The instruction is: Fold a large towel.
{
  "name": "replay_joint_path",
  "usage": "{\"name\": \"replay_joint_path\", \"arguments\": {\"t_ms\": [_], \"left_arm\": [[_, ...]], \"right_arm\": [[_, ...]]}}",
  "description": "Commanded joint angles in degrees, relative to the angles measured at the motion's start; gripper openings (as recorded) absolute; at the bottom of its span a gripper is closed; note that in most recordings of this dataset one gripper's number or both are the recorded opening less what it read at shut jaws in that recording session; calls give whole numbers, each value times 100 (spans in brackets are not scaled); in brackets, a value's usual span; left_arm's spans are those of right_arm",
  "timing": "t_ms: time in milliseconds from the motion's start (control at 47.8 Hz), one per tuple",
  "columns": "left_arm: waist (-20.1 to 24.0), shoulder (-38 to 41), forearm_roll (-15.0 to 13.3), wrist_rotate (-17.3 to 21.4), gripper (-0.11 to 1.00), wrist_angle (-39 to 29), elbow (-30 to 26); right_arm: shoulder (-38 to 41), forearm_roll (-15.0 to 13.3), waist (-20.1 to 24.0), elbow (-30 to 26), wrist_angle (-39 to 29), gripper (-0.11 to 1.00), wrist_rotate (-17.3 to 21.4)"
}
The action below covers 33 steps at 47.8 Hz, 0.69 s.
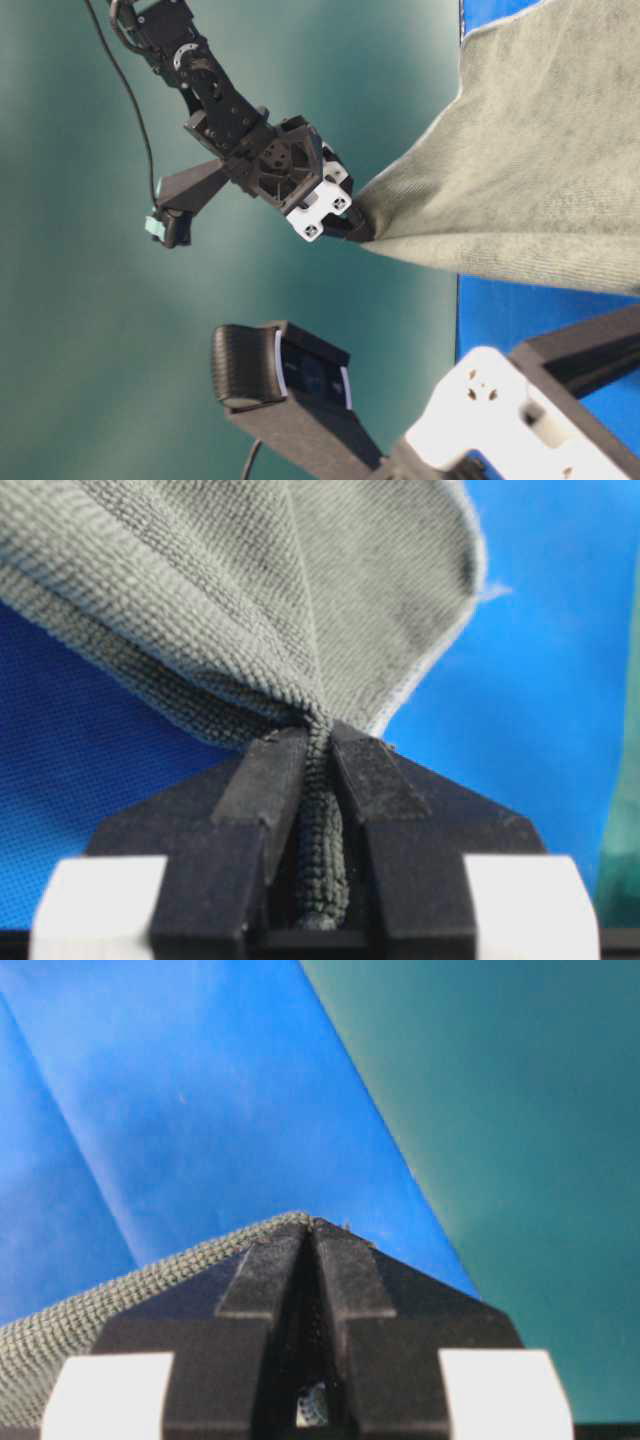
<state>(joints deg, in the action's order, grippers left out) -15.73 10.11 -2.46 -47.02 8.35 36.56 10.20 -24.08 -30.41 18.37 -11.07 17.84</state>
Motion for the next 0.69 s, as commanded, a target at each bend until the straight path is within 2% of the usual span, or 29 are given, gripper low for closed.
{"name": "replay_joint_path", "arguments": {"t_ms": [0, 167, 251, 293, 397, 439, 502, 586, 669], "left_arm": [[-18, -79, 35, 18, 5, 53, -53], [26, -79, 35, 26, 7, 53, -88], [26, -105, 35, 88, 27, 26, -88], [26, -132, 35, 105, 40, 0, -97], [35, -343, 35, 193, 71, -220, -123], [53, -527, 62, 237, 79, -448, -149], [105, -817, 88, 352, 78, -800, -176], [237, -1318, 88, 633, 77, -1327, -176], [396, -1696, 88, 967, 77, -1600, -141]], "right_arm": [[-123, -35, -26, 18, 264, 3, -70], [-123, -35, 26, 97, 369, 4, -281], [-123, -35, 62, 105, 396, 4, -387], [-123, -62, 97, 105, 422, 14, -457], [-176, -211, 141, 158, 448, 46, -633], [-246, -272, 149, 211, 448, 58, -703], [-448, -308, 158, 316, 439, 67, -738], [-800, -308, 185, 510, 439, 63, -738], [-1362, -299, 290, 835, 466, 64, -729]]}}
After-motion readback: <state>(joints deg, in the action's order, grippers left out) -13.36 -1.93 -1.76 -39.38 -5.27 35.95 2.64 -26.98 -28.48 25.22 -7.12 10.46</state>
